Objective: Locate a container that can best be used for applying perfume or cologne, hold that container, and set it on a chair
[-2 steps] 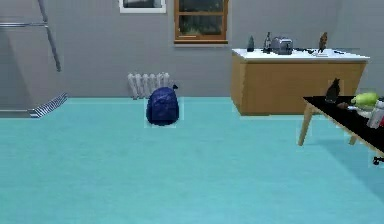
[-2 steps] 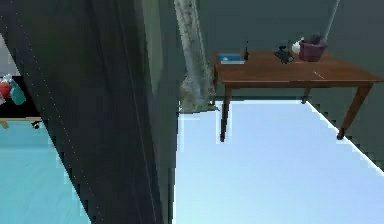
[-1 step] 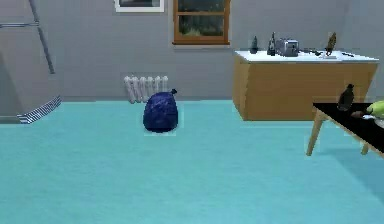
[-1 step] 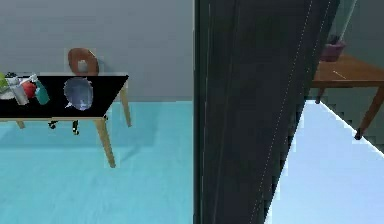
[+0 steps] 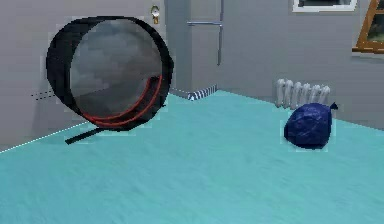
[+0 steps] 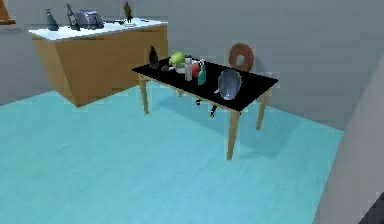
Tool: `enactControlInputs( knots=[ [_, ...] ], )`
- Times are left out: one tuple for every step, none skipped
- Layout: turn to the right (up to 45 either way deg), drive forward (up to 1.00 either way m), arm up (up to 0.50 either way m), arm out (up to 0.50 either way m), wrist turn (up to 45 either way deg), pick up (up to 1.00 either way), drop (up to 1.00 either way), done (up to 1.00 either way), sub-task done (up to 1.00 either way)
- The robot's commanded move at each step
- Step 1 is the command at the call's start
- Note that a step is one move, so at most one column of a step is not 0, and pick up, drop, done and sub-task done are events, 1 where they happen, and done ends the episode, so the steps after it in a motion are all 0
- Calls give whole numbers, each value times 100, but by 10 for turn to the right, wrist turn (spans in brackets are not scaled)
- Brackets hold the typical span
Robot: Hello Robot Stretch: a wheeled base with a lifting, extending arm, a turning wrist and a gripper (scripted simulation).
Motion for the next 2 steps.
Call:
enactControlInputs(
  knots=[
    [0,35,0,0,0,0,0,0,0],
    [450,0,0,0,0,0,0,0,0]
  ],
)
